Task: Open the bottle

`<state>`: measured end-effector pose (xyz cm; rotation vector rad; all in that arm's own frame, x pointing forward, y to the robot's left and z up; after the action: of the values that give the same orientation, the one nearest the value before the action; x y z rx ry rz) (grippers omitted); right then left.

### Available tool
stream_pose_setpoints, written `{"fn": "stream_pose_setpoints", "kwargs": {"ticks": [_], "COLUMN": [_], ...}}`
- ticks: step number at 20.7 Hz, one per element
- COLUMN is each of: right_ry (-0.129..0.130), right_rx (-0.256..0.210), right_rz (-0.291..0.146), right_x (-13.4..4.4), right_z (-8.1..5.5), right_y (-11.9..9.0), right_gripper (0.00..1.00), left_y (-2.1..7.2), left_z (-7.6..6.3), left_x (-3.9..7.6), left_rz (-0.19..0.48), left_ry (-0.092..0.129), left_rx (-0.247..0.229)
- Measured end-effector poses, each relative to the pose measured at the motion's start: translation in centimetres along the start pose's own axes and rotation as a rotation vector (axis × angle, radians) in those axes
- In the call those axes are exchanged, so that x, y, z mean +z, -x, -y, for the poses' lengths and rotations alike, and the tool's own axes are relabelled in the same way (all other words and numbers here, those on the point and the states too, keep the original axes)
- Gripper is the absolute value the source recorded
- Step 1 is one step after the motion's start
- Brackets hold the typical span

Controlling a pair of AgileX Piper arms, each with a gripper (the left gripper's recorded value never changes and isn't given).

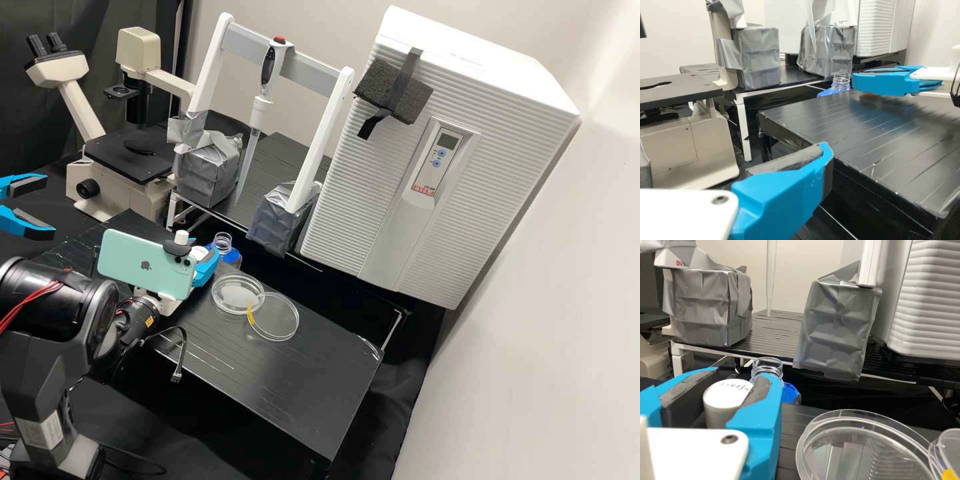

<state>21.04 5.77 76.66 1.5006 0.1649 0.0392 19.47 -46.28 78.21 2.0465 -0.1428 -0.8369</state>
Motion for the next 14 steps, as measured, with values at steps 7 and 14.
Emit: {"fn": "stream_pose_setpoints", "kwargs": {"ticks": [7,14], "right_ry": [0.000,0.001], "right_rx": [-0.003,-0.001], "right_rz": [0.014,0.017], "right_x": [0.18,0.19], "right_z": [0.25,0.27], "right_y": [-0.08,-0.08], "right_gripper": [0.00,1.00], "left_y": [0.14,0.19], "left_z": [0.25,0.12], "left_x": [0.09,0.17], "left_rz": [-0.006,-0.005], "left_ry": [0.012,0.005], "left_rx": [-0.004,0.001]}}
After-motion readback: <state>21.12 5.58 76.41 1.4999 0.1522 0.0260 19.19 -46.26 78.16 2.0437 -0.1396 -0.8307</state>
